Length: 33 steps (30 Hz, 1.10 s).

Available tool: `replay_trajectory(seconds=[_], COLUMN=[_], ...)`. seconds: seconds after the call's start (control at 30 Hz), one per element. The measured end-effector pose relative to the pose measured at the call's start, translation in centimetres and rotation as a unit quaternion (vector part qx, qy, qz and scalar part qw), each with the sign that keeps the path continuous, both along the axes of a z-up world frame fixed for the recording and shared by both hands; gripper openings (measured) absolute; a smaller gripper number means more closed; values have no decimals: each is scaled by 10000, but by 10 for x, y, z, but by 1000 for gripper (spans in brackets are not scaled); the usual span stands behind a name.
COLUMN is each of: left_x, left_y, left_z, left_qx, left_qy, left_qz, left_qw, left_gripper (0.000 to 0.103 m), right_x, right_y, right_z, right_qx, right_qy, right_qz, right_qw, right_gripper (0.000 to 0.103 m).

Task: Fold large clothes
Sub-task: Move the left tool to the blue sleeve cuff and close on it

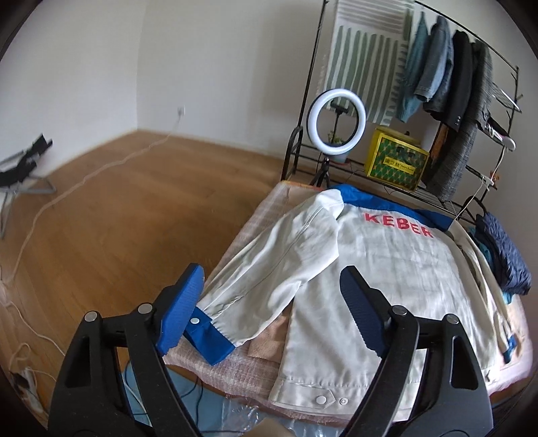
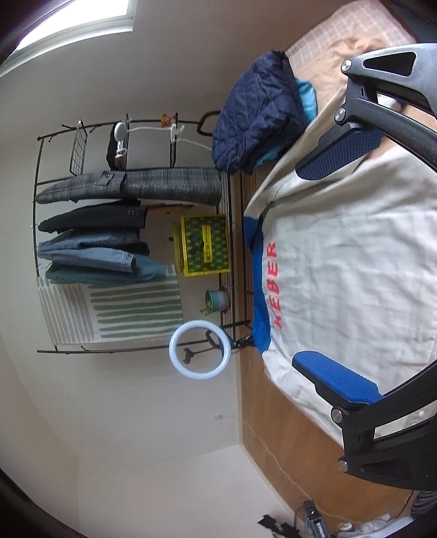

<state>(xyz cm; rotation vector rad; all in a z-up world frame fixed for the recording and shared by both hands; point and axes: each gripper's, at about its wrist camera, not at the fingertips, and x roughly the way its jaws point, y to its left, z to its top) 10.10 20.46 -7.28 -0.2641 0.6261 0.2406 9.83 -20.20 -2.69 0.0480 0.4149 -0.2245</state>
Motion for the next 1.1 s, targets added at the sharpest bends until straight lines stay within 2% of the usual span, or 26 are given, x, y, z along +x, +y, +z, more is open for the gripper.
replay_trajectory(seconds=[0.2,0.33,0.47,0.57,0.67,0.77,0.87,1.03,1.1], left_x=[20,25,31,43,56,68,74,77,79], left_y=[35,65,81,87,101,119,131,152,153], left_z=[-1,-16,-43,-66,-99,-140,-168,-195,-199], left_qx=[-147,-504,-558,-658,-951,-1592,-1937,-2314,-2378], left_qy=[584,848,1146,1399,1757,2147,2418,2597,2607], left_qz=[-187,15,191,63,118,317,451,797,785], left_qw=[9980,9951,9917,9880,9798,9631,9497,9341,9324], left_gripper=[85,85,80,79,79,79,79,79,75], right_x=[30,52,75,90,108,127,144,159,162], right_y=[4,18,30,37,42,47,52,56,57], right_z=[-5,-13,-24,-32,-43,-56,-72,-95,-98], right_qx=[667,689,755,751,735,830,918,1165,1288], right_qy=[-15,57,255,393,508,662,765,997,1073], right_qz=[367,399,458,498,509,583,688,880,959], right_qw=[9971,9968,9958,9952,9947,9926,9904,9843,9812], right_gripper=[103,100,97,97,97,97,97,97,96])
